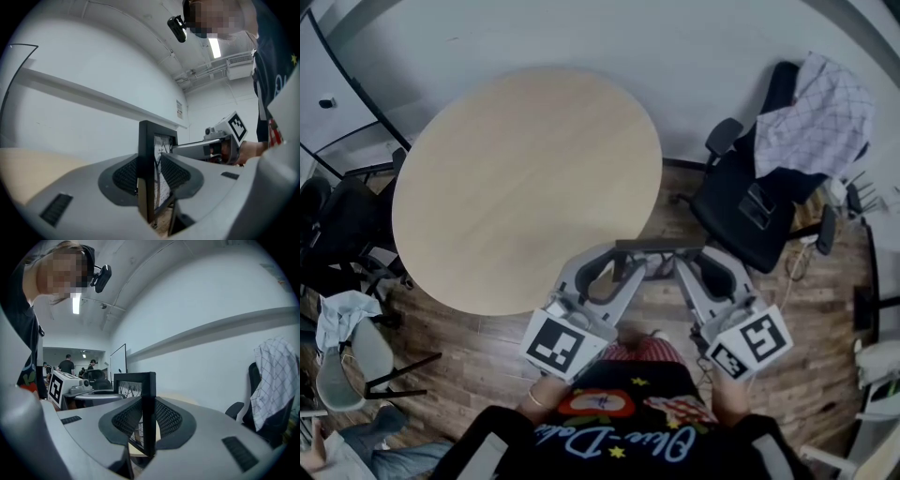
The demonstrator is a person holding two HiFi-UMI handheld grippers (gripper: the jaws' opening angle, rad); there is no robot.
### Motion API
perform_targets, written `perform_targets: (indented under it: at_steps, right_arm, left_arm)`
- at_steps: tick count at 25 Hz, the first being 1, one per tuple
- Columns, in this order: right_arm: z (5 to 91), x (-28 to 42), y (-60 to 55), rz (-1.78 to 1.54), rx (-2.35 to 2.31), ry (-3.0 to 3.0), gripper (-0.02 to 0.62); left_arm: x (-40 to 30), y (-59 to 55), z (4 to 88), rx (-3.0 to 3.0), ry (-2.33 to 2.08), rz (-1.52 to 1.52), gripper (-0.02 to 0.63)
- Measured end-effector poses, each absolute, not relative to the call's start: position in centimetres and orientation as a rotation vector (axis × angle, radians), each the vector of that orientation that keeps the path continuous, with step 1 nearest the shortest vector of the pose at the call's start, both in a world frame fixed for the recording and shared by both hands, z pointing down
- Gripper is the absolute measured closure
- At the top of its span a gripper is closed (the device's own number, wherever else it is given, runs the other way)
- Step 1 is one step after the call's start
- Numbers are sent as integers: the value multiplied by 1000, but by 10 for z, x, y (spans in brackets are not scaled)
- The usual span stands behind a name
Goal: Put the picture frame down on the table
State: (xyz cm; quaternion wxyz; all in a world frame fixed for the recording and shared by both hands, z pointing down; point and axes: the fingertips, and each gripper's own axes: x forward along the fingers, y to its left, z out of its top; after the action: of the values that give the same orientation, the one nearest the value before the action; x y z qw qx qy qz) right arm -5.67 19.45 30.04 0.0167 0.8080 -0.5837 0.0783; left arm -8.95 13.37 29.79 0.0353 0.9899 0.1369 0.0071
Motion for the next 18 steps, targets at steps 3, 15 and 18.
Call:
perform_targets:
  at_steps: [3,15,18]
  right_arm:
    - [300,-52,197,239,2511,-1829,531]
    - [299,0,187,227,2462,-1910,529]
    - [302,16,183,235,2429,-1953,531]
  left_arm:
    - [-84,137,300,3045,419,34,485]
    - [-38,127,293,3086,318,13,485]
    - [-24,125,295,3087,268,29,485]
